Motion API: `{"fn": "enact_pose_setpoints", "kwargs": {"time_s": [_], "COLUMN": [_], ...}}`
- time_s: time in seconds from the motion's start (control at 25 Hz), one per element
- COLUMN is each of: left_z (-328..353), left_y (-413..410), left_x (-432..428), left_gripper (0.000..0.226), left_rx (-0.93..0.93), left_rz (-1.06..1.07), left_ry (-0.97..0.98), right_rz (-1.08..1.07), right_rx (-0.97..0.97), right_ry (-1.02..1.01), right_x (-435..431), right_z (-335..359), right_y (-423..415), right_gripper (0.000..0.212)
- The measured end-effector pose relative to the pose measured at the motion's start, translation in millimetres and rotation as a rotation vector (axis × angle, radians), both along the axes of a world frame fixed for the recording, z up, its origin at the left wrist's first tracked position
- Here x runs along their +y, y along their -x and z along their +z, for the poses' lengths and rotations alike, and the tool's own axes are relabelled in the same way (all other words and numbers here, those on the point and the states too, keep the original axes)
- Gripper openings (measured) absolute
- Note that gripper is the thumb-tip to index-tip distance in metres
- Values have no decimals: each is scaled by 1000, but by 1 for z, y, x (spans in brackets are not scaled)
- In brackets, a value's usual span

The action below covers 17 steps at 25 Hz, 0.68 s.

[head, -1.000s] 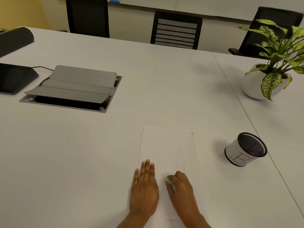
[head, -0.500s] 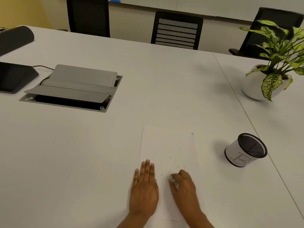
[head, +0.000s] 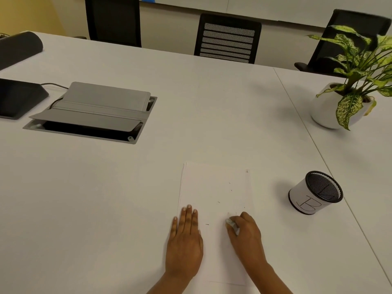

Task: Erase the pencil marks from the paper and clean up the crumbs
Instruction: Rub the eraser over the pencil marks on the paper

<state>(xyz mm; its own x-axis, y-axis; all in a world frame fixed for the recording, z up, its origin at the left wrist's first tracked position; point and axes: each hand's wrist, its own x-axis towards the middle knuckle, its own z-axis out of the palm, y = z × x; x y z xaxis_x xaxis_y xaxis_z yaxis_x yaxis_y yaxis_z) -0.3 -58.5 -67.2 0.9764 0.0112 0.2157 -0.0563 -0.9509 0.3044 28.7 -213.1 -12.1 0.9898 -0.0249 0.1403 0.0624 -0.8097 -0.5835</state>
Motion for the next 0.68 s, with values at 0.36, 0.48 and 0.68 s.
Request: {"fn": "enact_pose_setpoints", "kwargs": {"time_s": [0.36,0.48,0.68], "left_z": [15,18,18], "left_y": [-14,-27,-35], "left_x": [-5,-14,-15], "left_gripper": [86,101,107], "left_rx": [108,171,228], "left_rz": [-118,-157,-194], "left_ry": [-59,-42,-57], "right_rz": [-66,-117,-204], "right_rx": [47,100,162], "right_ry": [-81,-212,-441], "right_x": [2,-5,-10], "right_z": [4,3,8], "right_y": [-11,-8,-7], "right_gripper": [8,15,21]}}
